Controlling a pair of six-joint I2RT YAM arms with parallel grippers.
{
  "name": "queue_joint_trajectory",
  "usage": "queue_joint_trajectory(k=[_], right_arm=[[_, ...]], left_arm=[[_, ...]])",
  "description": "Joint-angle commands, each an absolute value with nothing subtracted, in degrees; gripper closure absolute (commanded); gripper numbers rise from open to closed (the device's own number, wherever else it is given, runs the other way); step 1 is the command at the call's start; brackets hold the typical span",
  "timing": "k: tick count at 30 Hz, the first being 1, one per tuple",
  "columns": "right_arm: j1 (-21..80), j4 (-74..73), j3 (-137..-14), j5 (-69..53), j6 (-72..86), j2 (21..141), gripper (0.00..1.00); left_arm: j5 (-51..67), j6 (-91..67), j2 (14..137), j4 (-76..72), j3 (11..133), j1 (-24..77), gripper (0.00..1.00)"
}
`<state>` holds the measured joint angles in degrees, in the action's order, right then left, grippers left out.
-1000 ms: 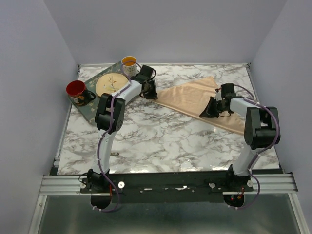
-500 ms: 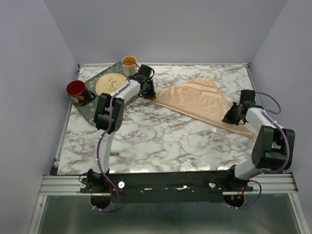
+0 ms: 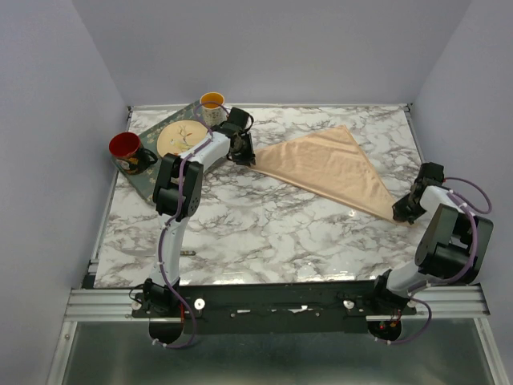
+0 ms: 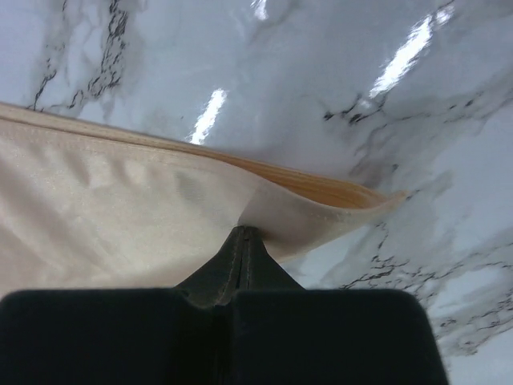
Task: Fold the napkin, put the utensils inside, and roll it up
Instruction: Fold the napkin
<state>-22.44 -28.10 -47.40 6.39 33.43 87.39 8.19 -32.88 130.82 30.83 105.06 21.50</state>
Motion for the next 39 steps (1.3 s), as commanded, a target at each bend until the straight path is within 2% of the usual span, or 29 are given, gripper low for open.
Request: queue_joint_trajectory(k=[1, 3, 6, 9, 17, 31, 39], right_arm=[[-27.8, -28.1, -45.4, 7.4, 34.5, 88.2, 0.99], [-30.1, -28.2, -44.7, 7.5, 34.8, 87.8, 0.99], [-30.2, -30.7, -45.4, 15.6, 36.4, 86.7, 0.99], [-29.8, -31.9, -47.7, 13.9, 32.4, 86.5, 0.99], [-25.0, -33.3, -47.7, 16.3, 33.0, 77.6, 0.99], [-27.0, -34.4, -45.4, 23.9, 34.5, 83.2, 0.99], [-30.8, -35.0, -46.2, 22.3, 36.5, 89.2, 0.99]], left_arm=[[7.5, -33.0, 129.5, 32.1, 105.1, 21.5, 0.67], [7.0, -33.0, 129.4, 32.1, 104.3, 21.5, 0.67], [6.2, -32.7, 129.0, 32.6, 104.4, 21.8, 0.67], [3.4, -30.9, 127.4, 33.0, 104.9, 23.7, 0.67], [5.2, -33.0, 124.5, 33.2, 104.9, 24.4, 0.66], [3.1, -35.4, 127.9, 33.5, 102.3, 20.5, 0.67], [1.1, -34.7, 129.7, 34.0, 101.5, 19.6, 0.67]])
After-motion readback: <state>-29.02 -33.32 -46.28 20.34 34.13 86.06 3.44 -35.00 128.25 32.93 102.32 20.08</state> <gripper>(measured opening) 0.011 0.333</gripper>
